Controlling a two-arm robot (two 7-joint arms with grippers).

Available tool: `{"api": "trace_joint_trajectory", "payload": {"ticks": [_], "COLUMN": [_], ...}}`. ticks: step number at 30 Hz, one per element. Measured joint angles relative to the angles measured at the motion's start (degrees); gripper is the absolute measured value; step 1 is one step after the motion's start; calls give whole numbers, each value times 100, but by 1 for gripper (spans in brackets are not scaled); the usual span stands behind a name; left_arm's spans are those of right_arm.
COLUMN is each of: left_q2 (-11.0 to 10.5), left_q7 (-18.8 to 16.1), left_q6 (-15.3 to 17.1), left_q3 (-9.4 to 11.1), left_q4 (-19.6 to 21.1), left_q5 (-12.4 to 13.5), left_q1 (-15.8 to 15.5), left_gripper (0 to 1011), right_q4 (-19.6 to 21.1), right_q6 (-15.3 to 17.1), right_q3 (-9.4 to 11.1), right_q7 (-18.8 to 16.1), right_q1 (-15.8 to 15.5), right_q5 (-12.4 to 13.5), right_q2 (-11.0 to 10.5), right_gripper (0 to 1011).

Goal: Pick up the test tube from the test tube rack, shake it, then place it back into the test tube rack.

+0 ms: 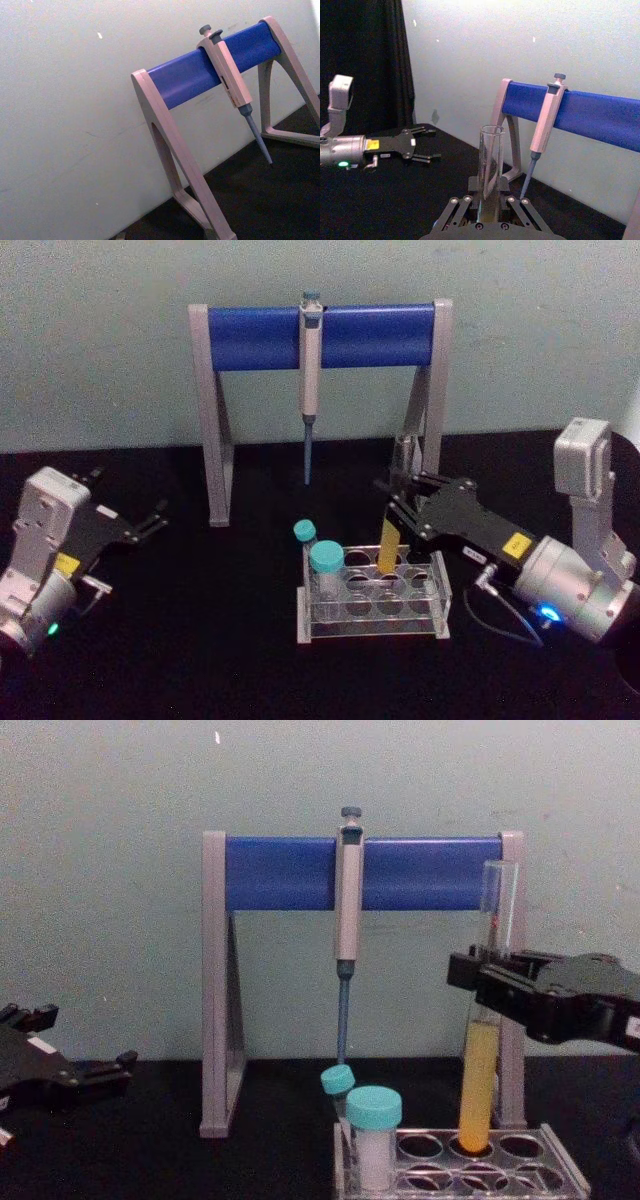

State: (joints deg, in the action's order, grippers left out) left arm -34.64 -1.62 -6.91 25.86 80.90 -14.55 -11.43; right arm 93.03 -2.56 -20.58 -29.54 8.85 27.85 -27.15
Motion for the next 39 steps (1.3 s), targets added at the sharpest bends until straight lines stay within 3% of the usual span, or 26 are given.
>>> {"api": "trace_joint_trajectory", "payload": {"ticks": [13, 39], "left_q2": [0, 0], "left_q7": [0, 0], "left_q6": [0, 0], "left_q3": [0, 0], "left_q4": [0, 0], "left_q5": [0, 0], "left_q1": [0, 0], "left_gripper": [1009, 1010], "right_q4": [-788, -803], "right_q6": [-296, -247], "right_q3": [-126, 38], "right_q7": [94, 289], "right_q1": [569, 561], "right_q5": [-95, -259], "right_q2": [364, 447], "right_gripper": [232, 232]}}
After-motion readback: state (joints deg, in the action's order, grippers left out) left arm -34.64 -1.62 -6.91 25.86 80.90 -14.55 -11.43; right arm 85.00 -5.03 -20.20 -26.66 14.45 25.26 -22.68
